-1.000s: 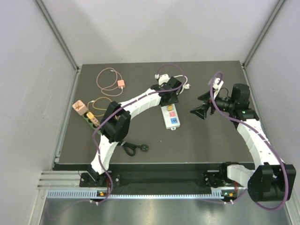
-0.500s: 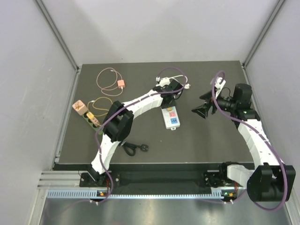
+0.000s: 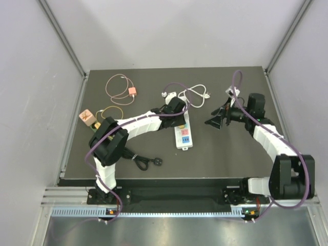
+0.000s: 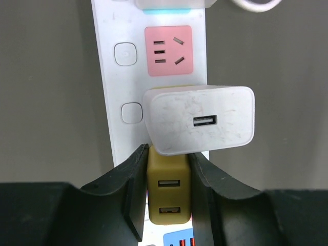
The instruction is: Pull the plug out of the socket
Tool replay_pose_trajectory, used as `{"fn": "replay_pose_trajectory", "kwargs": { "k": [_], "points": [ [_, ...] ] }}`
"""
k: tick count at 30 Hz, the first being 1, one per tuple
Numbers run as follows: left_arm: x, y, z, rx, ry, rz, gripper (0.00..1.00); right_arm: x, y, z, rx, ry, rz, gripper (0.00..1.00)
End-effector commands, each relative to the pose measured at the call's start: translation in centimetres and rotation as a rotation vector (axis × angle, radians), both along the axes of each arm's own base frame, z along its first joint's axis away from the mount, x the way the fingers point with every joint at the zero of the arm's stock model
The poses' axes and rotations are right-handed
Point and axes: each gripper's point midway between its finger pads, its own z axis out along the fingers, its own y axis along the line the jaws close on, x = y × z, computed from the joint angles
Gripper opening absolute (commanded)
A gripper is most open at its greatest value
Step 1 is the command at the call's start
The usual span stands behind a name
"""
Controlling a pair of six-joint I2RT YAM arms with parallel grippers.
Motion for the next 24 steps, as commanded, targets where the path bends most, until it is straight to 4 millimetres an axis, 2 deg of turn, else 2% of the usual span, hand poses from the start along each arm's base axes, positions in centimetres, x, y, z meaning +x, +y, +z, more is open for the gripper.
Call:
{"fn": "replay_pose_trajectory", "kwargs": {
  "k": [1,7,14,18,22,24],
  "points": [
    [3.1,-4.8,10.9,-0.356,-0.256,-0.050,0.00,0.5,2.4,-1.5,0.055,0.093,0.012,1.00],
    [3.1,-6.4,13.0,-0.483,-0.284,-0.080,0.00,2.3,3.7,-4.6,0.074,0.296,-0.177,1.00],
    [3.8,-7.1,14.6,-0.550,-0.332,-0.074,0.00,2.4,4.4,-8.0,0.057,0.440,-0.214,0.98],
    [4.1,-7.8,14.9,-0.584,-0.328,-0.074,0.00,2.3,5.0,-10.1,0.041,0.546,-0.250,0.97],
    [4.1,-8.8,14.3,-0.630,-0.303,-0.088,0.00,2.5,5.5,-10.6,0.063,0.606,-0.275,0.95],
    [4.1,-9.3,14.2,-0.650,-0.296,-0.092,0.00,2.4,5.3,-10.9,0.063,0.613,-0.288,0.87]
  ]
}}
